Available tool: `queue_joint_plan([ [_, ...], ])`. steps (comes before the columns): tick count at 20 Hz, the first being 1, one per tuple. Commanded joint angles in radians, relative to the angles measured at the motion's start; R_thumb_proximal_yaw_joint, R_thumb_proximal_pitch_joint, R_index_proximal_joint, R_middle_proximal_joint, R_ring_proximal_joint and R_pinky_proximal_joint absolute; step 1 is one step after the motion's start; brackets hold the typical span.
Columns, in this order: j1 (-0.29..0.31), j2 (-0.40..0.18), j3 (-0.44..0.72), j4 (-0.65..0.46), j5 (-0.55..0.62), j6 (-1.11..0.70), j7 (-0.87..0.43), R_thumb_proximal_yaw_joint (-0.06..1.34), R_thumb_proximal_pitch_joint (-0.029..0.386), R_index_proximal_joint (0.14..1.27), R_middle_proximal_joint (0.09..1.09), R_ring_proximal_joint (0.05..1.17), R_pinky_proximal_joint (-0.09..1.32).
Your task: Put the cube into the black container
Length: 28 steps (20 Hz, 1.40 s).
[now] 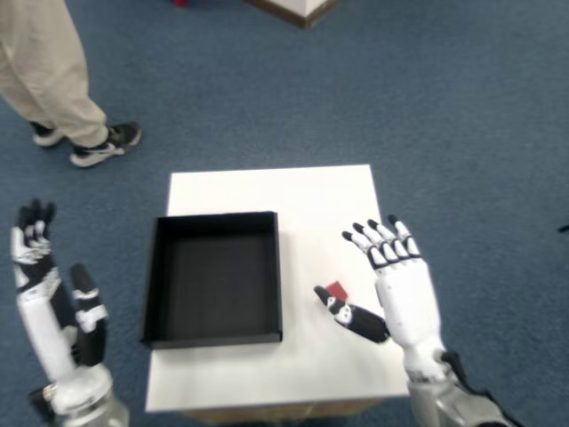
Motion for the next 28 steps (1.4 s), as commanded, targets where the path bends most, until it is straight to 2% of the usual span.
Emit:
queue_joint_plan([
  [1, -0.061, -0.003, 0.007, 0.029, -0.008, 0.019, -0.082, 0.29, -0.009, 0.44, 0.34, 0.31, 0.15],
  [6, -0.098, 0.037, 0.019, 0.202, -0.029, 0.067, -0.095, 0.26, -0.014, 0.47, 0.35, 0.32, 0.16],
  [14, -0.14, 0.069, 0.028, 0.301, -0.05, 0.136, -0.04, 0.23, -0.019, 0.5, 0.37, 0.35, 0.2],
  [20, -0.138, 0.083, 0.014, 0.319, -0.042, 0.188, 0.04, 0.22, -0.02, 0.51, 0.38, 0.35, 0.22],
  [28, -0.175, 0.093, -0.016, 0.29, -0.016, 0.21, 0.137, 0.22, -0.02, 0.51, 0.36, 0.33, 0.2],
])
